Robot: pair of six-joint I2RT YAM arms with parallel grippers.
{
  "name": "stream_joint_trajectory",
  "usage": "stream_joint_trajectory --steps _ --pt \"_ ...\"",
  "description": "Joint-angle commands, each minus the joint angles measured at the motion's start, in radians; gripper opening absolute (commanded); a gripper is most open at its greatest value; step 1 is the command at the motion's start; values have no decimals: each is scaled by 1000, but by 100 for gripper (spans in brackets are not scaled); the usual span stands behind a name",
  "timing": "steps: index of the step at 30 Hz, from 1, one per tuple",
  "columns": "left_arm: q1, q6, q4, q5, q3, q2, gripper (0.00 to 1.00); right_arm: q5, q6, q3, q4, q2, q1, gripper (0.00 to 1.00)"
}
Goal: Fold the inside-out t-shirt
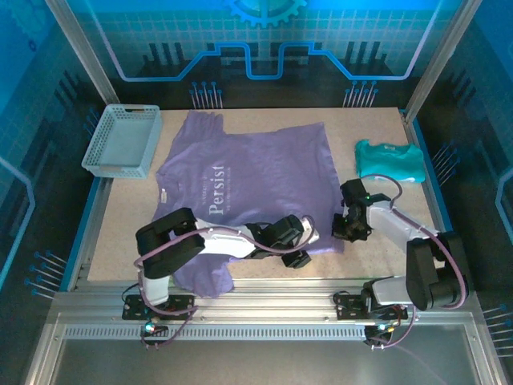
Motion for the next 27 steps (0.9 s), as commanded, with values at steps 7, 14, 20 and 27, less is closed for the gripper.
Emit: stream_joint_trajectory --steps 7,14,20,27 --pt "-9 58 136 -67 -20 53 8 -129 -97 171 -1 71 -27 3" --pt "94 -211 306 199 -102 -15 0 -93 -181 505 -40 387 -53 10" --pt "158 -346 379 309 -116 1 0 23 -230 401 -69 214 -19 45" --pt "178 -383 392 357 -120 9 0 87 -169 186 -98 -6 91 60"
